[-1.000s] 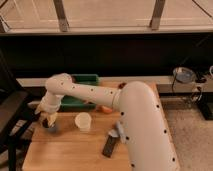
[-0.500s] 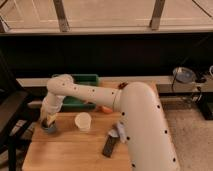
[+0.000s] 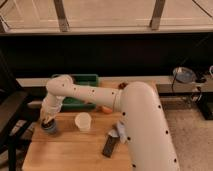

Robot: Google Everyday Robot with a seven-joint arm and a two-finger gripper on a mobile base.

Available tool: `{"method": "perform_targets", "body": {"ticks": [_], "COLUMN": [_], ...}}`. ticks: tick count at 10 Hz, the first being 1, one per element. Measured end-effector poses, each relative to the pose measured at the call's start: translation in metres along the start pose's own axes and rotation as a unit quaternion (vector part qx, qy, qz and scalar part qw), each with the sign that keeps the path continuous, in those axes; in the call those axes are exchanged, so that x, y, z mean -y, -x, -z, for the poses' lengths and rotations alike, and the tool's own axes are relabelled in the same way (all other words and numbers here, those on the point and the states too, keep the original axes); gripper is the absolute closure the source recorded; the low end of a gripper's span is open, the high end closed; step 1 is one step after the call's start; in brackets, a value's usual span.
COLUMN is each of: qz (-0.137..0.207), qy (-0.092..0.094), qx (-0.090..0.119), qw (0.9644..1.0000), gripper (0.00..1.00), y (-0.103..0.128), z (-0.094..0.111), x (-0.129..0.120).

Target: Stack cups into tray

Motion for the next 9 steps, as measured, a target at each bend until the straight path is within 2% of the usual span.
{"method": "perform_targets", "body": {"ticks": [3,5,9], "qz": [0.008,0.011,-0.001], "qy": [-0.010,-0.018,-0.041], "qx": [-0.015,-0.026,-0.064], "qw": [0.9998,0.9994,0.9971], "gripper": [1.00,1.00,1.00], "y": [0.014,0.021,0.031], "z": [0.023,0.052,0.123], "x": [0.003,0.005,-0.001]}}
